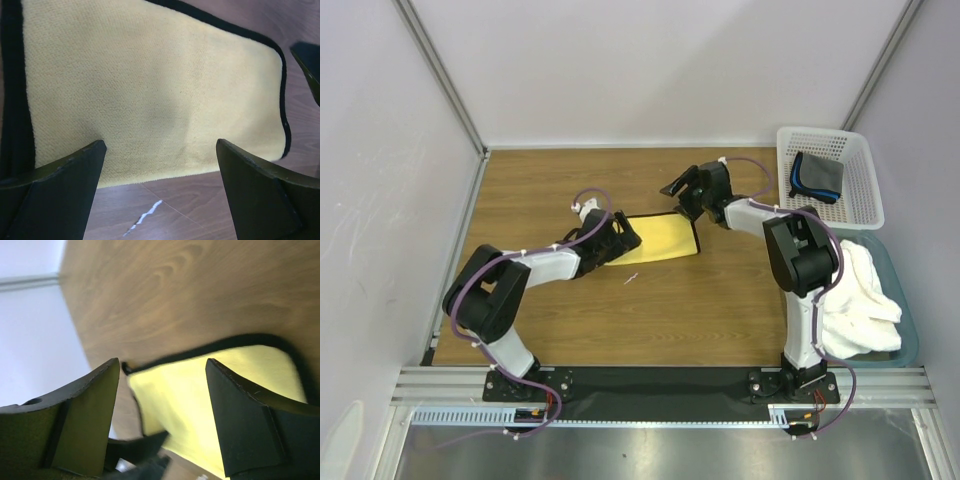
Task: Fold and stack the towels
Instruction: Fold the towel
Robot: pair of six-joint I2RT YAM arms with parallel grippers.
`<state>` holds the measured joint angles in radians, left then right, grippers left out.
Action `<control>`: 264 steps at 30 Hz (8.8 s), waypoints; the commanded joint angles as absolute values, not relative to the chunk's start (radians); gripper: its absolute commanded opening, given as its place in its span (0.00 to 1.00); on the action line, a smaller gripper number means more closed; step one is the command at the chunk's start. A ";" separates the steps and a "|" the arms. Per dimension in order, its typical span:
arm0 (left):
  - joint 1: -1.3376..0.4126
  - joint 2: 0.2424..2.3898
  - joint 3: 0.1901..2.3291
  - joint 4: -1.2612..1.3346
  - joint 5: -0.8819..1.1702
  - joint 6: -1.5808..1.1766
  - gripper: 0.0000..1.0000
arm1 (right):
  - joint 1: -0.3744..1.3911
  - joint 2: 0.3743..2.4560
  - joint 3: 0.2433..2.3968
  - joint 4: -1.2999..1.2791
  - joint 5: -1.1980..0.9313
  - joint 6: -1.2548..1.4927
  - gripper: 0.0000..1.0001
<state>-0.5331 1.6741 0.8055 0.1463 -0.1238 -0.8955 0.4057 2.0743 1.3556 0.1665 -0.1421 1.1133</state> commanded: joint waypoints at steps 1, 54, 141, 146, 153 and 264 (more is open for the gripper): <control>-0.486 1.683 0.848 0.051 -0.158 -0.825 1.00 | 0.407 1.953 1.347 0.034 -0.121 0.934 0.74; -0.360 2.295 1.736 -0.262 0.268 -0.209 0.93 | 0.712 1.987 1.134 0.112 -0.110 0.821 0.00; -0.561 1.924 1.239 -0.610 -0.130 -0.239 0.88 | 0.179 1.169 0.670 -0.113 -0.101 0.684 0.00; -0.689 1.971 1.246 -0.647 -0.121 -0.193 0.87 | 0.179 1.147 0.673 -0.146 -0.069 0.670 0.00; -0.860 1.910 1.161 -0.612 -0.008 -0.121 0.86 | 0.179 1.069 0.666 -0.215 -0.002 0.664 0.00; -0.541 1.456 0.618 0.086 0.037 -0.640 0.68 | 0.629 1.459 0.845 -0.176 -0.087 0.525 0.00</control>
